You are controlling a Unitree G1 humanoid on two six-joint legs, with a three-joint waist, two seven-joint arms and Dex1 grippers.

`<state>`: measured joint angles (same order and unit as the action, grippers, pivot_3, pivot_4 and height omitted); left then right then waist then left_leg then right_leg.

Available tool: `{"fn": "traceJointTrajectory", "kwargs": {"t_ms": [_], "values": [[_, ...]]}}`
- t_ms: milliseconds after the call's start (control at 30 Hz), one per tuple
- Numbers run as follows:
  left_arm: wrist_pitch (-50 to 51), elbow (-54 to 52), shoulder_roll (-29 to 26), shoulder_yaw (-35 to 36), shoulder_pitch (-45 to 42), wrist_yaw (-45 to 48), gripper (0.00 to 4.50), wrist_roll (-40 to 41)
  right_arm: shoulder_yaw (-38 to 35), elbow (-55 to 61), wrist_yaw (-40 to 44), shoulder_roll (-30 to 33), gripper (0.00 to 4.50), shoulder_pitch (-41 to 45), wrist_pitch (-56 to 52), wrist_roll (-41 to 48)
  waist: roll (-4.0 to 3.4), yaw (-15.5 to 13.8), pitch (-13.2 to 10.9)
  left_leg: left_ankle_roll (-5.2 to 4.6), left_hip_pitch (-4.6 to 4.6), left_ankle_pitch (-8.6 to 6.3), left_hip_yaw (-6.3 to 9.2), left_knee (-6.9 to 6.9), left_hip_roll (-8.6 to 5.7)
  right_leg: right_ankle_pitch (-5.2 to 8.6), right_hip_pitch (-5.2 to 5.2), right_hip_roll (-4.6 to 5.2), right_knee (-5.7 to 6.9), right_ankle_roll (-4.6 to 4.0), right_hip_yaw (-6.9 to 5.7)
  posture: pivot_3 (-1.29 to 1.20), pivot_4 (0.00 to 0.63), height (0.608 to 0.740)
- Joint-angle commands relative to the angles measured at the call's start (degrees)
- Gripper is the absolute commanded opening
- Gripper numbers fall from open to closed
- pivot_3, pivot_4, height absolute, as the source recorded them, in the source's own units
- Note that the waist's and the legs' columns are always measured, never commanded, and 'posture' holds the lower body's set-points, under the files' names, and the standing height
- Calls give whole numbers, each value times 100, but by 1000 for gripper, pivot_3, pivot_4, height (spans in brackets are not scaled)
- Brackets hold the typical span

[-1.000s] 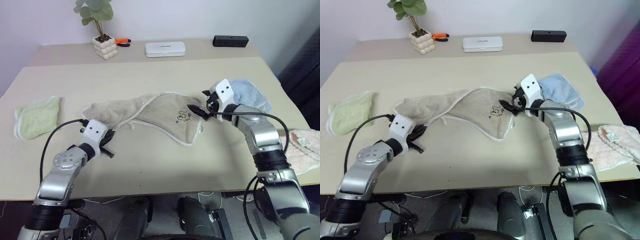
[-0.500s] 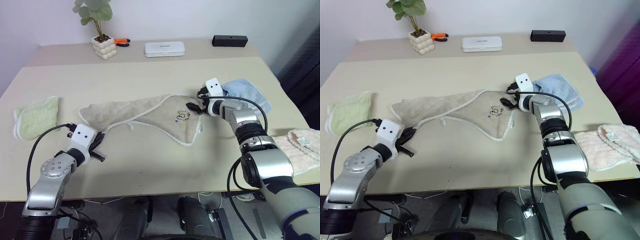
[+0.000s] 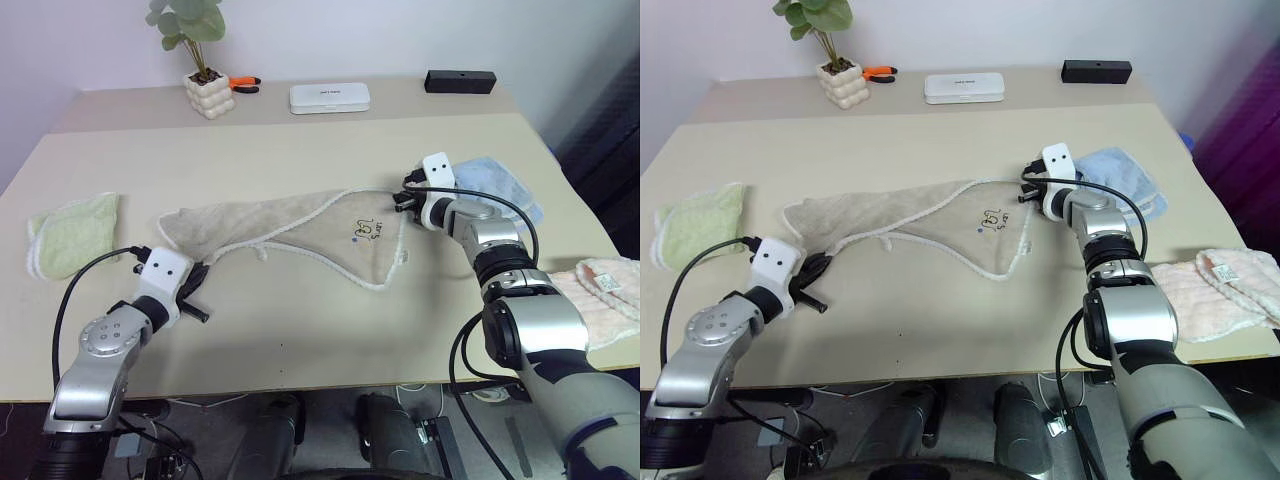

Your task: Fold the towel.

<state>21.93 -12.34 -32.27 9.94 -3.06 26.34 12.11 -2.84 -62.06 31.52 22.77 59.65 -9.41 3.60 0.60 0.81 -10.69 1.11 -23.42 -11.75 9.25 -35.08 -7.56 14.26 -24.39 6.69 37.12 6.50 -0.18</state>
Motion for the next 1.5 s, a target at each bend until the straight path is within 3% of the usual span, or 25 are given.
{"fn": "traceJointTrajectory", "kwargs": {"t_ms": [33, 233, 367, 500, 700, 867, 1067, 1200, 1500], "values": [[-365, 470, -4, 319, -944, -241, 0, 11, 16, 354, -198, 253, 97, 462, 737, -209, 1, -15, -1, 3, 0, 2, 1, -1, -1, -2, 0, 0, 1, 3, 0, 0, 150, 733], [-1044, 2128, -130, 742, -3612, -1006, 0, -65, -70, 301, -530, 583, 97, 1533, 1798, -402, 14, 57, -16, 15, -13, 10, -2, -4, -2, -14, -16, -2, 5, 9, 0, 0, 150, 733], [-1274, 2603, -437, 1010, -4317, -996, 0, 61, -159, 593, -167, 686, 97, 1791, 2056, -214, 14, 188, -13, 41, -19, 23, -11, 1, 0, -16, -20, 1, -6, 14, 2, 0, 150, 733], [-1023, 2134, -668, 1254, -3745, -524, 0, 407, -87, 1444, 652, 754, 97, 1258, 1924, 13, 10, 268, -8, 29, -12, 0, -31, 2, 2, -9, -20, 3, -8, 24, 12, 0, 150, 733], [-169, 633, -778, 1777, -1570, 145, 0, 1131, 88, 3684, 2046, 1016, 97, -625, 804, 646, 8, 289, -13, 4, -13, -14, -32, -12, 4, -12, -22, 2, 7, 21, 18, 0, 150, 733], [554, -595, -1040, 2253, 636, 892, 0, 1476, 163, 5596, 3143, 1875, 97, -2398, -736, 1320, 4, 201, -14, -9, -10, -23, -31, -7, 10, -14, -22, 2, 4, 14, 21, 0, 150, 733], [1300, -1293, -1241, 2786, 1956, 1558, 0, 2142, -73, 6674, 3889, 2736, 97, -3394, -1782, 2072, 5, 45, -16, -15, -3, -29, -73, -20, 41, 0, -9, 4, -7, -13, 30, 0, 150, 733], [1273, -1038, -1357, 2721, 1832, 1501, 0, 2040, 0, 6427, 3558, 2603, 97, -3219, -1623, 1875, 6, -12, -14, -15, 4, -31, -122, -19, 67, 7, 1, 12, -16, -15, 31, 0, 150, 733], [213, 1146, -1306, 1306, -344, 1095, 0, 865, 646, 4046, 2407, 1568, 97, -1928, -287, 552, 8, -13, -13, -14, 0, -28, -132, -17, 67, -20, -7, 4, -22, -2, 26, 0, 150, 733]]}}
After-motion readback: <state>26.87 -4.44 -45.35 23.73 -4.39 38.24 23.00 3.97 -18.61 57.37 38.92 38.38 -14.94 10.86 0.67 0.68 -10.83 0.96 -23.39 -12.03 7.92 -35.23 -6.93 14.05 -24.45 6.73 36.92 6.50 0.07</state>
